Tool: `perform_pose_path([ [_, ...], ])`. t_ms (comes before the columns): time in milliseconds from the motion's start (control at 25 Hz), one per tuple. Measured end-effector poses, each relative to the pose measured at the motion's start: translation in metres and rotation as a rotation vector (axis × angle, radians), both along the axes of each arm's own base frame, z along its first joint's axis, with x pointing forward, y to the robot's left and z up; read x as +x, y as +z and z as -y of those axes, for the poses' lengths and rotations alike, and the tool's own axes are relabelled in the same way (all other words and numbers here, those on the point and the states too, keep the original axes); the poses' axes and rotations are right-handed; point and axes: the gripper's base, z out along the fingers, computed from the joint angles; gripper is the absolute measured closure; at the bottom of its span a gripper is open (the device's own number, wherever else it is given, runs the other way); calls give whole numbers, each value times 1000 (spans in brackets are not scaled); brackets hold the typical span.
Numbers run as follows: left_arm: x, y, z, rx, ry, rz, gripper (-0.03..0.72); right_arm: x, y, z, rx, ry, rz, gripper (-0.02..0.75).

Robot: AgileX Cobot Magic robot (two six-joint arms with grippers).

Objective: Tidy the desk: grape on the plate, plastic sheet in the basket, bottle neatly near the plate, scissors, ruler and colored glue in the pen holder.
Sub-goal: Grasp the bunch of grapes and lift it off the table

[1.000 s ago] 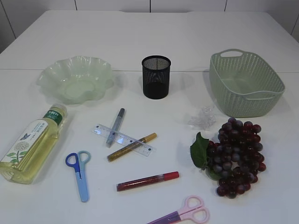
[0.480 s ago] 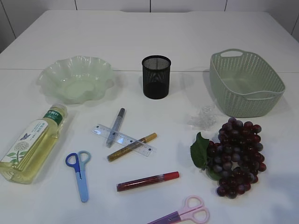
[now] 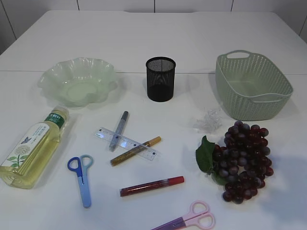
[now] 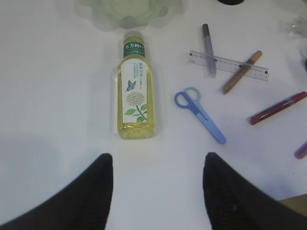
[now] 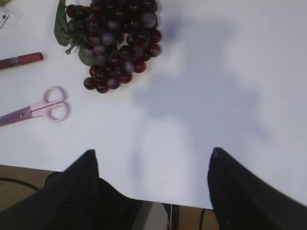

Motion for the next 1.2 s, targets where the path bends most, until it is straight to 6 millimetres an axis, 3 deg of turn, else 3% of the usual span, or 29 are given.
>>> perform_pose_path([
  [1200,0,0,0,0,0,-1,253,0,1,0,1,-1,4,190],
])
